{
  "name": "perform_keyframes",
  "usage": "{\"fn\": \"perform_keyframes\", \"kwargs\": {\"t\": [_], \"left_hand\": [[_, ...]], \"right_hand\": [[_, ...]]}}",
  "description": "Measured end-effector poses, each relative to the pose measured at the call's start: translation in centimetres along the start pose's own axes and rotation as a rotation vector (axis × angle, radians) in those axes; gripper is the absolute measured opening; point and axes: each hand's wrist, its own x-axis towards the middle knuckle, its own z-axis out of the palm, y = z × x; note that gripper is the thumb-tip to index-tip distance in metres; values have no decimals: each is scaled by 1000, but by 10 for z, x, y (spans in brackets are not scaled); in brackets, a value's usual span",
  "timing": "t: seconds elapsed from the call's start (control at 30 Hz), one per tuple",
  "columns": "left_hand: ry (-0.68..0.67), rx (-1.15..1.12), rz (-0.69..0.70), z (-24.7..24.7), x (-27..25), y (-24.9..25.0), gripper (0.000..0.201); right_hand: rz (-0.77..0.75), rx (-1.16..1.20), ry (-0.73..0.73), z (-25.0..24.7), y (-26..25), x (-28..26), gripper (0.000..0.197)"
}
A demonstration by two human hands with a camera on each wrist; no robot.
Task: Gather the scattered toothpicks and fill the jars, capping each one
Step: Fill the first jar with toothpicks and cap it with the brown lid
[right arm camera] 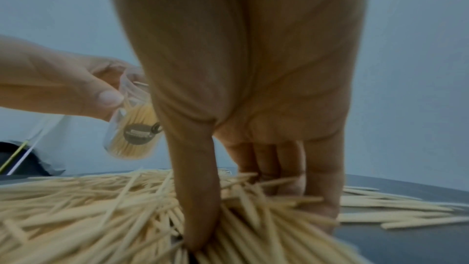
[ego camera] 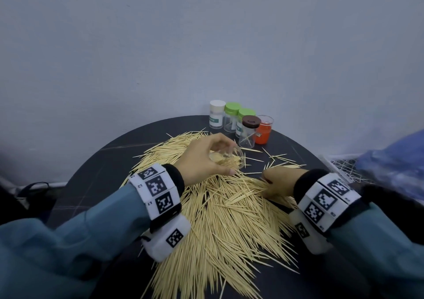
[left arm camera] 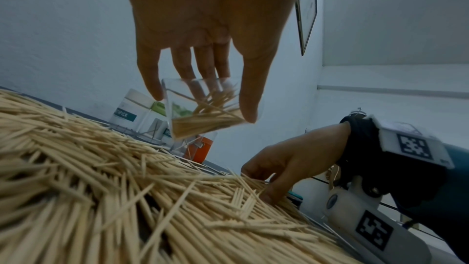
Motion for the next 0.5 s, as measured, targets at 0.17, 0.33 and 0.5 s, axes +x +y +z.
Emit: {"fn": "perform_keyframes", "kwargs": {"t": [0.17, 0.33, 0.5], "left_hand": [[0, 21, 8, -1, 1, -1, 48], [12, 3, -7, -2, 1, -3, 49], [14, 8, -18, -4, 2, -5, 49]], "right_hand": [[-9, 34, -14, -5, -4, 4, 47], [-21, 116, -10, -10, -4, 9, 29], [-47, 228, 12, -18, -2, 14, 20]]}}
